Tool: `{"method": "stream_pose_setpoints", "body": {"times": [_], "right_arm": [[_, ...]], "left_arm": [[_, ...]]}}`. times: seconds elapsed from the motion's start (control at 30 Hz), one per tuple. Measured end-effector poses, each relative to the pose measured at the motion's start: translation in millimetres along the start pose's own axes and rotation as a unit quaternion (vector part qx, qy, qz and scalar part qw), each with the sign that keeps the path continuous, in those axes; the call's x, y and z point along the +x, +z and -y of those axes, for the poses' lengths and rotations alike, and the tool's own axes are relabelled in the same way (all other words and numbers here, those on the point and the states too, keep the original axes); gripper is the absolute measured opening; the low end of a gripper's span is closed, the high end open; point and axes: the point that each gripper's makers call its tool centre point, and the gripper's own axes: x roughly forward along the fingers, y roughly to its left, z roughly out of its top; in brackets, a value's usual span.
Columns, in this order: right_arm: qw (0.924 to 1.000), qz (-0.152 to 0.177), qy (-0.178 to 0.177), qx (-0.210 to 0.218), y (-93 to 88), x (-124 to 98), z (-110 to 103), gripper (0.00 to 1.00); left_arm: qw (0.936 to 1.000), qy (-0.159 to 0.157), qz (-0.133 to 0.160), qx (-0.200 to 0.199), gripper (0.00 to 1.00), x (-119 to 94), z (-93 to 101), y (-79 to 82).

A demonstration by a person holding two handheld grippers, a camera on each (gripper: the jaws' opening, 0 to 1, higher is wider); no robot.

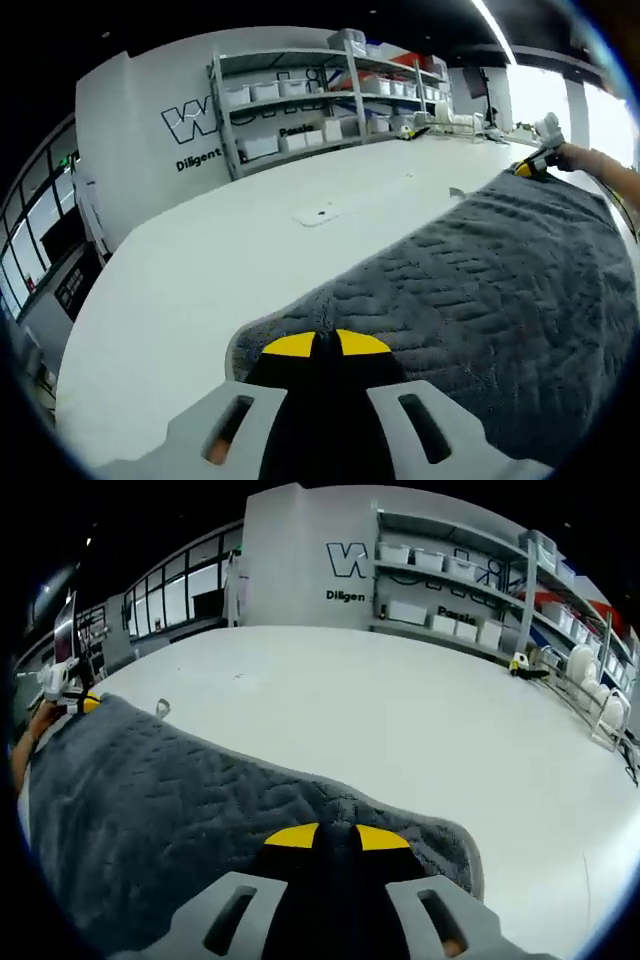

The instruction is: Open the folded towel by lifting each exposed corner and separating the folded layers until the towel lies flat within the target outline without major curled edges

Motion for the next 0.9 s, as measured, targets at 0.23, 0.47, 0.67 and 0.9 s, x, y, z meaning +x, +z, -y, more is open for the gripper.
{"method": "stream_pose_setpoints", "body": {"times": [0.23, 0.47, 0.67, 0.9], "right_arm": [[0.9999, 0.008, -0.011, -0.007, 6.4, 8.6, -0.9, 0.04], [0.9997, 0.020, -0.015, -0.001, 11.0, 15.7, -3.6, 0.05], [0.9988, 0.037, -0.029, -0.013, 17.1, 24.8, -5.9, 0.05], [0.9964, 0.053, -0.051, -0.043, 24.5, 33.5, -9.9, 0.05]], "left_arm": [[0.9996, 0.025, 0.002, 0.011, 0.03, -1.8, -14.4, -3.2], [0.9989, 0.043, 0.011, 0.014, 0.03, 3.7, -29.5, -2.8], [0.9989, 0.042, 0.005, 0.021, 0.03, 4.0, -36.0, -4.0], [0.9988, 0.045, 0.002, 0.017, 0.03, 7.5, -45.9, -5.5]]}}
